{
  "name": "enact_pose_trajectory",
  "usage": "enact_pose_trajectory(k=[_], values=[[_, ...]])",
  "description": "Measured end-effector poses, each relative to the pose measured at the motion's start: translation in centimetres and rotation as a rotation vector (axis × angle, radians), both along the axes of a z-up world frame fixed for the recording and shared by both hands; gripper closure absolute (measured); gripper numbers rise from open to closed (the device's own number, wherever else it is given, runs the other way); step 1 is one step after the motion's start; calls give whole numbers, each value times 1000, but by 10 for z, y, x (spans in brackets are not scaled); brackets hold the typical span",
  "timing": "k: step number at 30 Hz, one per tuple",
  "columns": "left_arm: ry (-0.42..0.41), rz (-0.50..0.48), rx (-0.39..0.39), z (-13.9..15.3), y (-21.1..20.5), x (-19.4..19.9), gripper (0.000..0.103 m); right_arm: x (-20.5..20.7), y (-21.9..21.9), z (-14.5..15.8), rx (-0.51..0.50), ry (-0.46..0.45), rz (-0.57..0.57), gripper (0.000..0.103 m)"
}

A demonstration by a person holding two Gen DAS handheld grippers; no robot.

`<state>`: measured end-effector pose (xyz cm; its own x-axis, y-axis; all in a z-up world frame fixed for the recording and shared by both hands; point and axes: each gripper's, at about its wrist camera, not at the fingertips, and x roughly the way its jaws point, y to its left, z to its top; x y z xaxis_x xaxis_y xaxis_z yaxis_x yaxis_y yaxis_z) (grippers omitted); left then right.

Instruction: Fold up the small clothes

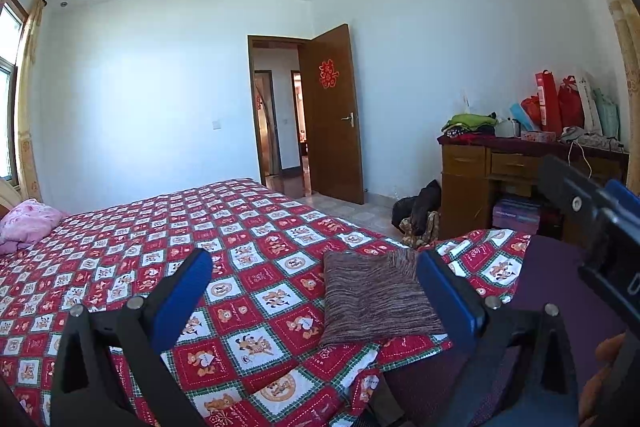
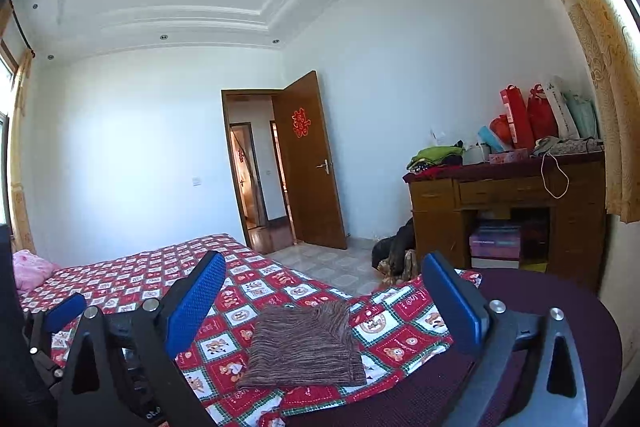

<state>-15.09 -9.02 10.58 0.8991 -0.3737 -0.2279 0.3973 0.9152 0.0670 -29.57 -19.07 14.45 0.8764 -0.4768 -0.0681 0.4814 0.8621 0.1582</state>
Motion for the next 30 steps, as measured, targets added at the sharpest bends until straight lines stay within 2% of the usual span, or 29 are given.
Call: enact_pose_trajectory(k=[7,30], values=[[14,6,-11,1,1,1,0,-1,-8,-7,53,15,6,4],[24,11,-10,3,1,0,0,1,-6,-10,46,34,6,4]])
